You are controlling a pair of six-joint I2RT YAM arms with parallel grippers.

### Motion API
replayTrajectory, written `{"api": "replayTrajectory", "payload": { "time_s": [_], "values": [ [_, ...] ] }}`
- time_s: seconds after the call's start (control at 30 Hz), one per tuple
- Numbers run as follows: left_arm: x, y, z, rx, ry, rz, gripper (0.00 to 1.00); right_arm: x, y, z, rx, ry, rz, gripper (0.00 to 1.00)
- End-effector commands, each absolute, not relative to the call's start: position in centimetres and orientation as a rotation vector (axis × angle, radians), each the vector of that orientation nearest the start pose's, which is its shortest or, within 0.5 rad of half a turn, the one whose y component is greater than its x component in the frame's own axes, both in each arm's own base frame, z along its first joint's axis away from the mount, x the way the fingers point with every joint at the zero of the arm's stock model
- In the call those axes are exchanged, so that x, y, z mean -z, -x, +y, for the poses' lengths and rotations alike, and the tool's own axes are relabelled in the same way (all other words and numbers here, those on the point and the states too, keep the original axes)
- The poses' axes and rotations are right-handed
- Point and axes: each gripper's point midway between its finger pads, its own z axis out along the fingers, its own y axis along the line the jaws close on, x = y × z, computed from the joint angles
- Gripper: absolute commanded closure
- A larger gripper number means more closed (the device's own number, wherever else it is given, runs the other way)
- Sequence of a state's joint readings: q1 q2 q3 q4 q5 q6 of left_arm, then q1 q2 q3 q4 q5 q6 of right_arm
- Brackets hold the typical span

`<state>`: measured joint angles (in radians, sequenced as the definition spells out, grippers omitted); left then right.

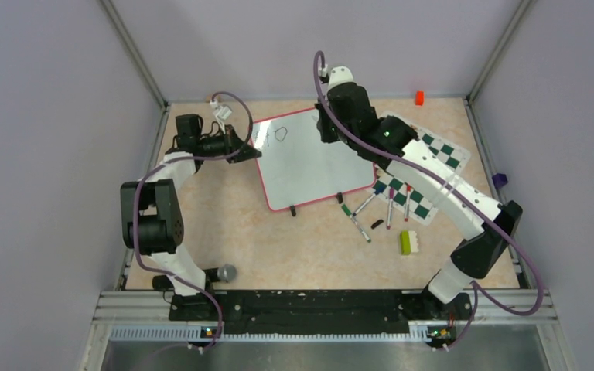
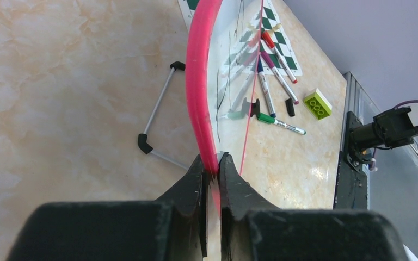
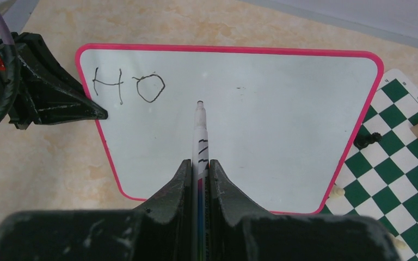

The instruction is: Write a sentence on the whiteboard

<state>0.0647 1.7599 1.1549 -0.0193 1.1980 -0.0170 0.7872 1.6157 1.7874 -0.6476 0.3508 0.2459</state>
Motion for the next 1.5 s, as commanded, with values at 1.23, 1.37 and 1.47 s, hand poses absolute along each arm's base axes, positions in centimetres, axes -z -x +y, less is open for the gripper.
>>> {"api": "replayTrajectory", "payload": {
  "time_s": [1.23, 1.37, 1.47],
  "values": [
    [-13.2, -41.3, -12.0, 1.102, -0.518, 1.950, 1.00, -28.9, -38.9, 35.3, -0.215, 0.427, 2.165, 1.00],
    [-13.2, -41.3, -12.0, 1.100, -0.516, 1.953, 1.00, -27.6, -38.8, 34.9, -0.172, 0.421, 2.216, 1.00],
    [-13.2, -41.3, -12.0, 1.094, -0.516, 1.954, 1.00, -27.2, -38.8, 34.9, -0.170, 0.427, 2.225, 1.00]
  ]
}}
